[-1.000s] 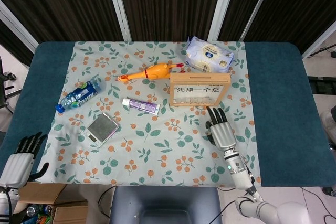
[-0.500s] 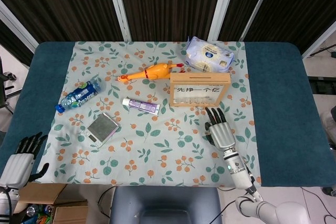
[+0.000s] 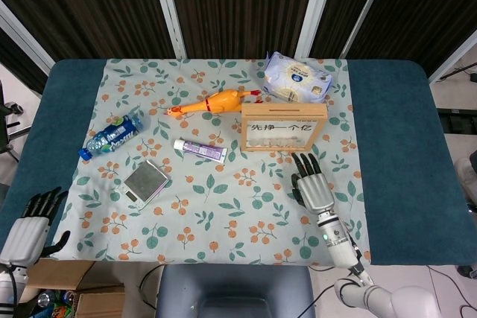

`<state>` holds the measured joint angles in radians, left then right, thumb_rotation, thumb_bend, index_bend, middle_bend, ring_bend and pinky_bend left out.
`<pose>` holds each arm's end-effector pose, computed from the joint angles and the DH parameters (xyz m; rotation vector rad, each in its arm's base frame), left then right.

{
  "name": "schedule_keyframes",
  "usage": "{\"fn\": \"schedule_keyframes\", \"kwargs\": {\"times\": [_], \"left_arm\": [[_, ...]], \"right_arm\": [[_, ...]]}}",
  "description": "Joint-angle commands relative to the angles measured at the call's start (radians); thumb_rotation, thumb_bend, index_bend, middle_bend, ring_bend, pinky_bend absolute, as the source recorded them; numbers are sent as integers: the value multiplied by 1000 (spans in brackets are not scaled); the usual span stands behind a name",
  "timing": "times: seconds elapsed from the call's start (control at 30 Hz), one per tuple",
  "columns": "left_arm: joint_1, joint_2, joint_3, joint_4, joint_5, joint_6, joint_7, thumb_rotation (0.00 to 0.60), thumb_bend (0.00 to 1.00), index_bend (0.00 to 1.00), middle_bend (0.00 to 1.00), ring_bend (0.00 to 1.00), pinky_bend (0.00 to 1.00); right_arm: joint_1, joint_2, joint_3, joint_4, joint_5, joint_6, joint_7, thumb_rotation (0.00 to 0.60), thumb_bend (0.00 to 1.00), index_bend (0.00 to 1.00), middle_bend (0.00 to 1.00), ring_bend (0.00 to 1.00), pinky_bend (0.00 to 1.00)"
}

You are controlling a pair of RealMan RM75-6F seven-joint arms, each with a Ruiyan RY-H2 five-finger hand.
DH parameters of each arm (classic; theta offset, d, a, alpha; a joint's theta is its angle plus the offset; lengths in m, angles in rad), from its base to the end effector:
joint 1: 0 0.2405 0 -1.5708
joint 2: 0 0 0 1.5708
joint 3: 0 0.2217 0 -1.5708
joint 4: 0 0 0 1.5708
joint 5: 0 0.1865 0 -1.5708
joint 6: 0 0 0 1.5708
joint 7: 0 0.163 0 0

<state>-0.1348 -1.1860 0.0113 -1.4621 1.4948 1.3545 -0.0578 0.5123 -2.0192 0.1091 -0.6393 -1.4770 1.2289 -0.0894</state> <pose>-0.2978 0.1981 0.1327 -1.5047 -0.9943 -0.7916 -0.2079 -0.3078 -0.0468 1.6848 -0.6953 0.8951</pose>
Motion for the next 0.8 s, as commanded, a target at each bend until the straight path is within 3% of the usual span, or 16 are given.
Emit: {"fn": "schedule_keyframes", "kwargs": {"times": [0.03,0.3,0.47,0.6,0.8], "left_arm": [[-1,0,0,0,-1,-2,-1,600,357,0,0,0,0],[-1,1,0,0,-1,-1,-2,600,357,0,0,0,0],[1,3,0,-4,2,7,0,600,357,0,0,0,0],[4,3,1,-7,6,14,-1,600,356,0,0,0,0],[9,4,3,-10,12,26,-3,600,356,0,0,0,0]], "right_arm": [[0,0,1,0,1,-1,1,600,577,691,155,0,0],[0,7,11,-10,0,26,8,600,579,708,161,0,0],[0,55,29,-91,-20,111,18,600,580,719,163,0,0],[-3,140,60,-253,-50,217,10,600,580,728,164,0,0],[-10,320,127,-581,-98,343,-65,600,580,736,167,0,0]]}}
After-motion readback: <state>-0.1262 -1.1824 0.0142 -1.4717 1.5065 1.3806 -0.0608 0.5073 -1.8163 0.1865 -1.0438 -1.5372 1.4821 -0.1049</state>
